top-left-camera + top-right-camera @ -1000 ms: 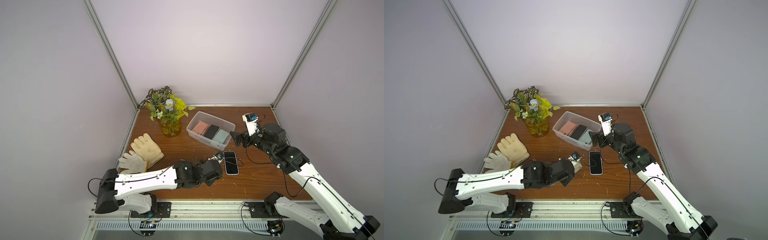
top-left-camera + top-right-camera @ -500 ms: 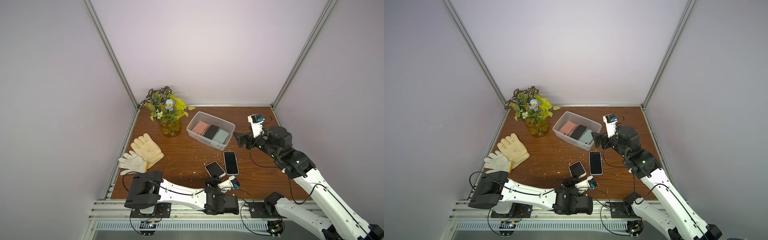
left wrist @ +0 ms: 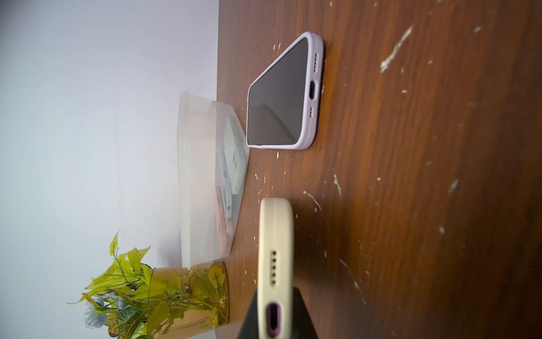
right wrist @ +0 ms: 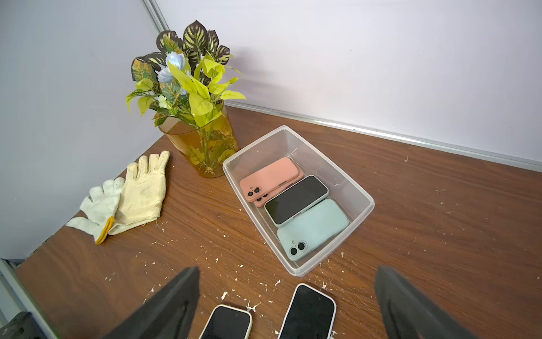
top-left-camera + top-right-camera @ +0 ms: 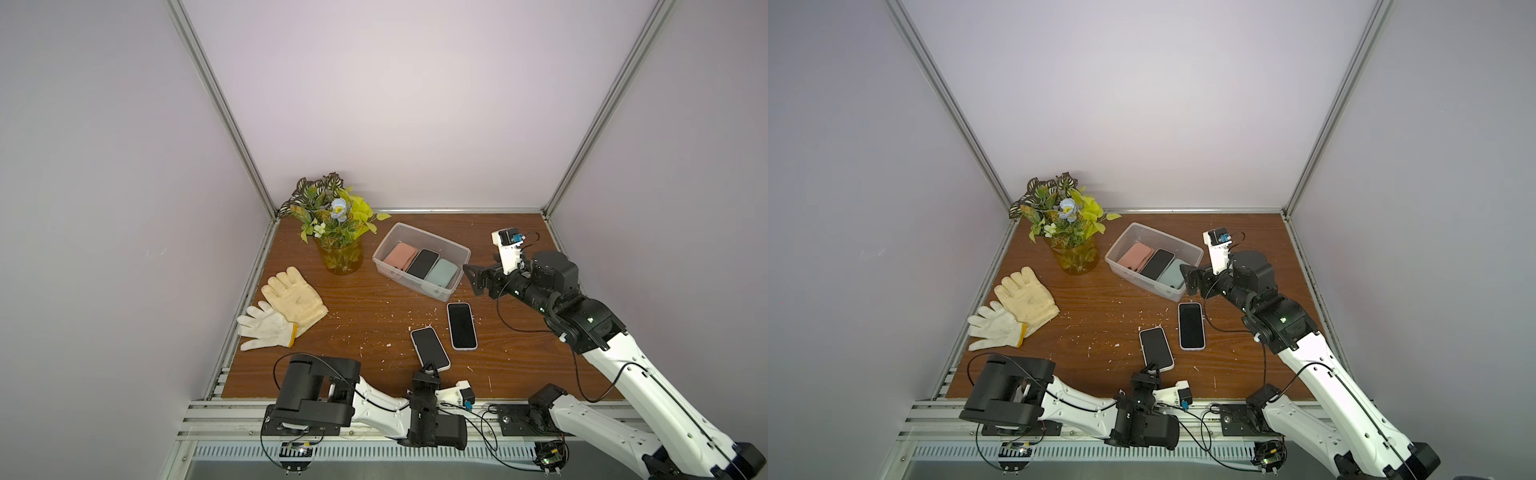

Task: Take the phone out of the storage box
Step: Place the phone at the center of the board.

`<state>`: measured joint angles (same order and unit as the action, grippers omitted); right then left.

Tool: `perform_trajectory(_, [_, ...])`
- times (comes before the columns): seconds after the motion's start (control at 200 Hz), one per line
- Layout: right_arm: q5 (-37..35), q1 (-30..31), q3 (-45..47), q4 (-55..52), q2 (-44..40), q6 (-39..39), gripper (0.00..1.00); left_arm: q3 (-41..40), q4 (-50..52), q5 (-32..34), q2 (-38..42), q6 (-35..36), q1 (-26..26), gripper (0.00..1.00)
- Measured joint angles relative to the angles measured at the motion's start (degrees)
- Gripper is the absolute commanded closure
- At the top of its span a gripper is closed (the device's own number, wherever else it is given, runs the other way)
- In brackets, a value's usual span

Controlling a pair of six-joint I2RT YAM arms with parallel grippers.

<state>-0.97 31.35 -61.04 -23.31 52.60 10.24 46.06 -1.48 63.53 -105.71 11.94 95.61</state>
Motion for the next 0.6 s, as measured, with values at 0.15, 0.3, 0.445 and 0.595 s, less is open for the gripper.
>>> perform_trajectory(0.15, [0.02,0.0,1.64,0.42,-0.59,0.31,0.01,-1.22,-5.55,0.76,-1.44,3.56,-0.76,1.0])
perform_trajectory(0.3, [0.04,0.0,3.69,0.37,-0.85,0.42,0.01,-2.86,-12.2,-0.28,-1.36,7.65,-2.97,1.0])
perform_trajectory(0.445, [0.26,0.0,4.09,0.48,-0.76,0.66,0.01,-4.11,-16.96,-1.84,-1.05,11.41,-4.98,0.85])
perform_trajectory(0.595, [1.27,-0.02,4.09,1.25,-0.39,1.07,0.01,-5.07,-17.64,-8.07,-1.64,11.58,-8.72,0.4])
